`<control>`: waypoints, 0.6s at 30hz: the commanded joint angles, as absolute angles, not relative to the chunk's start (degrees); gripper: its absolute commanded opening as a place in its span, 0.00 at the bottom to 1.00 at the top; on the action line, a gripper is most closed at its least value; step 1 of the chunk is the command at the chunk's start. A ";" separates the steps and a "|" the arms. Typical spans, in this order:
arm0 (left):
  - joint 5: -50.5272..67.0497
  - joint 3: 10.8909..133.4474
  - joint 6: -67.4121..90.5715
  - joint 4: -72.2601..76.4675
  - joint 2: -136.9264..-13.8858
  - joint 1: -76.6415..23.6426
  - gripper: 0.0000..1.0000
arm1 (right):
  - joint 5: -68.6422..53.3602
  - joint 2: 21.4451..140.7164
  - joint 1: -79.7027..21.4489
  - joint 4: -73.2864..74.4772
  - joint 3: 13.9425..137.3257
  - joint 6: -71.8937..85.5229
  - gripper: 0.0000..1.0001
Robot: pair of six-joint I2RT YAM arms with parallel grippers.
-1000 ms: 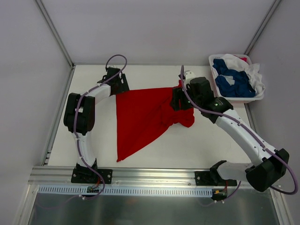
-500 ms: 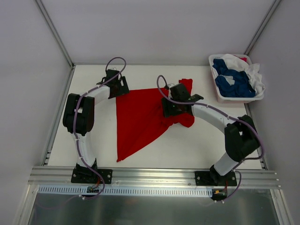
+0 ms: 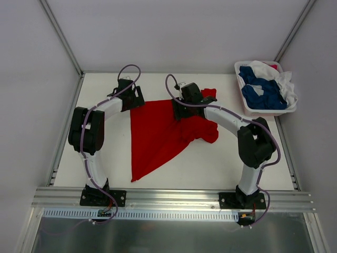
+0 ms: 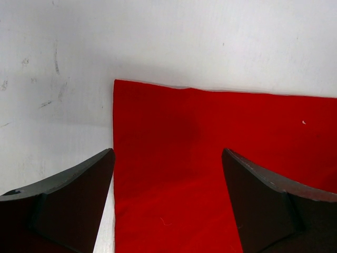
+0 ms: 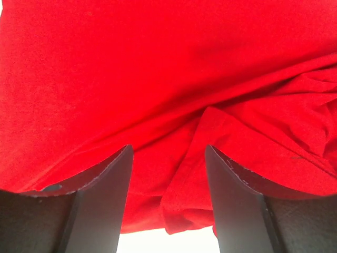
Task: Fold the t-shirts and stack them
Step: Flatten out the tshirt
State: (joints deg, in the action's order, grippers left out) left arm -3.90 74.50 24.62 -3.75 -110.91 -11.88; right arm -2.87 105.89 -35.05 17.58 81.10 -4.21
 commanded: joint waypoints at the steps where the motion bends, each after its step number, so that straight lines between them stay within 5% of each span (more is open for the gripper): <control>1: -2.72 73.65 25.31 -2.46 -107.58 -11.60 0.84 | 2.43 107.22 -36.03 16.53 82.36 -6.59 0.61; 18: -2.90 73.04 25.14 -2.11 -106.70 -11.60 0.84 | 16.26 106.35 -38.67 12.75 74.71 -8.79 0.55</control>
